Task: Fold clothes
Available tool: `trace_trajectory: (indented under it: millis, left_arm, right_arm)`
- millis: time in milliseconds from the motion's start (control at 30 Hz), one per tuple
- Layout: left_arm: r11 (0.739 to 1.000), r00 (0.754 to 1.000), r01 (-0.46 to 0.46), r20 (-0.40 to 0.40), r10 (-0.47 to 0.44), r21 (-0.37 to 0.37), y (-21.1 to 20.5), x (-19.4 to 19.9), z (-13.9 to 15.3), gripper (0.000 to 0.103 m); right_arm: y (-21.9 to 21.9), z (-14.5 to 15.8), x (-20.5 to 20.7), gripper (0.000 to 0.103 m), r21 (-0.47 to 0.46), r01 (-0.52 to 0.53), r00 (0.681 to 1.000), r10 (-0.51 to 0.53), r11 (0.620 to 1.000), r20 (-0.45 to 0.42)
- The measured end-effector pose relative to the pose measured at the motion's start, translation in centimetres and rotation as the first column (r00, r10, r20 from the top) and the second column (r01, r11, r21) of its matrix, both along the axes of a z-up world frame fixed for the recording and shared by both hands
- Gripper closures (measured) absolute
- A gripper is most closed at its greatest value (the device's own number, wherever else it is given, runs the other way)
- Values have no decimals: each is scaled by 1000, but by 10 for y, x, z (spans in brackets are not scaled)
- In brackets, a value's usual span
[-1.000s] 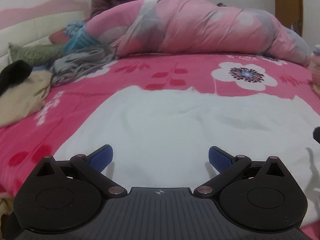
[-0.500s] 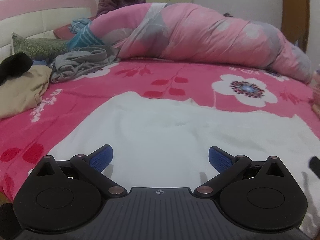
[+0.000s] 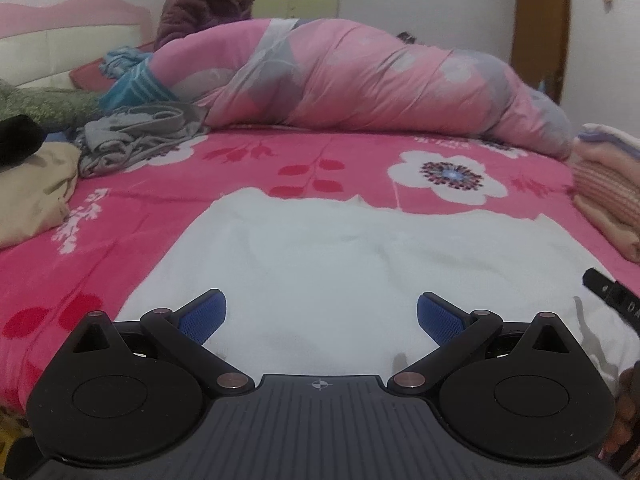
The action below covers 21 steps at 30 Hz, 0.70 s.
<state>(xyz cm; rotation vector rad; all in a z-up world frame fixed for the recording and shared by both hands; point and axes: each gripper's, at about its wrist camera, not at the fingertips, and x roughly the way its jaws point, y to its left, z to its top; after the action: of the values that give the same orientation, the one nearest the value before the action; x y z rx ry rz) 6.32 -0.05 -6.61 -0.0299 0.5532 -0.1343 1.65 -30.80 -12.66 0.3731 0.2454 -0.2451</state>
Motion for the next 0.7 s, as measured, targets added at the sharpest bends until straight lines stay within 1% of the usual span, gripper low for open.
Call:
trace_trajectory:
  millis: [100, 167, 267, 333, 400, 433, 467, 500, 567, 600, 633, 667, 700]
  left_arm:
    - [1000, 999, 14, 30, -13, -13, 15, 6, -4, 0]
    - [999, 998, 47, 33, -46, -24, 21, 16, -6, 1]
    - [990, 991, 130, 48, -128, -46, 22, 36, -3, 3]
    - [986, 984, 163, 74, -159, -44, 19, 52, -1, 3]
    - [981, 980, 186, 83, -181, -58, 18, 70, -1, 4]
    - [979, 979, 193, 78, -187, -73, 19, 79, -3, 6]
    - [976, 979, 198, 69, -193, -89, 21, 86, -6, 11]
    - [971, 978, 205, 59, -199, -125, 25, 93, -10, 20]
    - [950, 975, 222, 45, -217, -218, 36, 101, -20, 26]
    - [940, 974, 226, 36, -224, -256, 41, 104, -26, 30]
    - [937, 974, 220, 12, -225, -271, 45, 108, -30, 34]
    - [940, 975, 207, -22, -221, -271, 46, 113, -33, 40]
    - [941, 975, 197, -43, -217, -275, 49, 116, -35, 41]
  right_arm:
    - [7, 11, -6, 1, -63, 20, 1000, -21, 998, -9]
    - [14, 19, -10, 1, -116, 24, 1000, -26, 993, -15]
    - [29, 33, -10, 1, -173, -2, 1000, -3, 985, -30]
    - [41, 41, -3, 2, -204, -22, 999, 12, 979, -50]
    - [51, 46, 9, 4, -222, -54, 996, 37, 974, -80]
    - [57, 49, 18, 7, -226, -78, 993, 56, 971, -101]
    - [63, 50, 26, 9, -230, -97, 990, 70, 968, -121]
    - [68, 50, 35, 15, -238, -118, 985, 84, 964, -148]
    - [80, 49, 57, 24, -253, -163, 971, 110, 954, -212]
    - [86, 47, 65, 31, -260, -187, 963, 123, 948, -242]
    - [92, 45, 74, 37, -268, -213, 953, 138, 940, -271]
    - [97, 44, 82, 39, -275, -239, 942, 153, 931, -300]
    - [100, 43, 89, 47, -281, -256, 933, 160, 925, -323]
